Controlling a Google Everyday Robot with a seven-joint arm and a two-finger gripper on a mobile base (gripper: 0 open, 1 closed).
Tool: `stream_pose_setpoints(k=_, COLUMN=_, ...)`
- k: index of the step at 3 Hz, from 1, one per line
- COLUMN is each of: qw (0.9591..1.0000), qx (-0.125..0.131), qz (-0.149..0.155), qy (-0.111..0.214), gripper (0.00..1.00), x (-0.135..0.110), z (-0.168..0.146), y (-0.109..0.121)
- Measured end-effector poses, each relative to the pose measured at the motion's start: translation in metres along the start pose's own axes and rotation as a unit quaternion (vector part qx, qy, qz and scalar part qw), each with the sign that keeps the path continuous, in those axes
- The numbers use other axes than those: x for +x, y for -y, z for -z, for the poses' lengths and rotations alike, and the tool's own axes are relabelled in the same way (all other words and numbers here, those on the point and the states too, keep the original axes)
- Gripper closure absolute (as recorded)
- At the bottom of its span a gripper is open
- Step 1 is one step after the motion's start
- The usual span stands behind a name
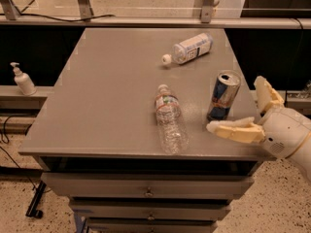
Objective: Place redbull can upright
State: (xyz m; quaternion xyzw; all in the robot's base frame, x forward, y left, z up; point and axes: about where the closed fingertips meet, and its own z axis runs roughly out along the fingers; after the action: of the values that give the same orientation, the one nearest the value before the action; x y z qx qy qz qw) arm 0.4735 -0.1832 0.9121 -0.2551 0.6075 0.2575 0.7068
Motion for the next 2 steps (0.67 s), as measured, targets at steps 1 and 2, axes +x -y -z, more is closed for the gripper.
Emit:
stream_pose_setpoints(k=1, qw=0.9979, qx=-0.001, qz=0.047, qy=-0.044, gripper=0.00, x=-0.050, z=0.017, y=-0.011)
stream_pose_setpoints(k=2, qw=0.9922, qx=0.014, qz=0.098, qy=-0.076, gripper=0.00, x=-0.105, z=0.022, y=-0.018)
